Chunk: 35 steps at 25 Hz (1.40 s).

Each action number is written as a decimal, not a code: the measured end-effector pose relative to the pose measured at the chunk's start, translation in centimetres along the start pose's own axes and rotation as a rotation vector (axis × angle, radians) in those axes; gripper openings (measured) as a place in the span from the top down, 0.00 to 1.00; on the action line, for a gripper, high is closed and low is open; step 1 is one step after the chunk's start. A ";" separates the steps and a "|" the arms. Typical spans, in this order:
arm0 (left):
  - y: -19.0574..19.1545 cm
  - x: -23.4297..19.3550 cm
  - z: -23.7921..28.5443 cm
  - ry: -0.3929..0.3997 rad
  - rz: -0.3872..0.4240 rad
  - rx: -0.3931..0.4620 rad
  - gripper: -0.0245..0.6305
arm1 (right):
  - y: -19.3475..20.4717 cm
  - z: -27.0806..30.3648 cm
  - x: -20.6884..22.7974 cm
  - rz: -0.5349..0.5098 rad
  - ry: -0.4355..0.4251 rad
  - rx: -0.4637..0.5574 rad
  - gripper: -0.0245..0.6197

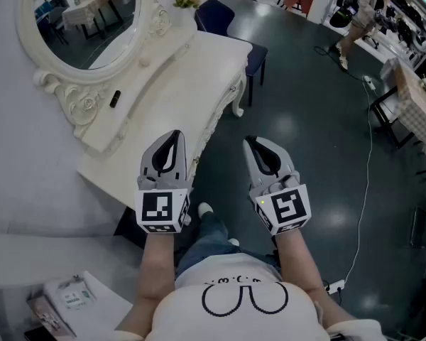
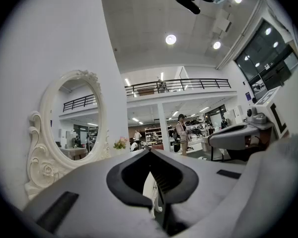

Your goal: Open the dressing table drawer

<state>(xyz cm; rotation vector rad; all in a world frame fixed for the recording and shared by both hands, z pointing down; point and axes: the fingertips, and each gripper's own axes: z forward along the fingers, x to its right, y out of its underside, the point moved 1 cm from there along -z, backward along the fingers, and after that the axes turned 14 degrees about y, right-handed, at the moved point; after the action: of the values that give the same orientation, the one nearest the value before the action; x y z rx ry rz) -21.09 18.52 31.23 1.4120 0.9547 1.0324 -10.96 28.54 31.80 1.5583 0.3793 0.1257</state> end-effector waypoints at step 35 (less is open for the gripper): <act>2.6 -16.9 13.4 -0.046 -0.078 0.038 0.96 | 1.7 23.1 1.4 0.012 -0.053 -0.032 0.97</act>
<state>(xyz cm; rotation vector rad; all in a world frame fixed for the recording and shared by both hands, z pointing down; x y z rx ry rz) -13.34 -1.80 32.02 1.4126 0.9928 0.9243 -2.15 7.08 32.54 1.5295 0.3251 0.0994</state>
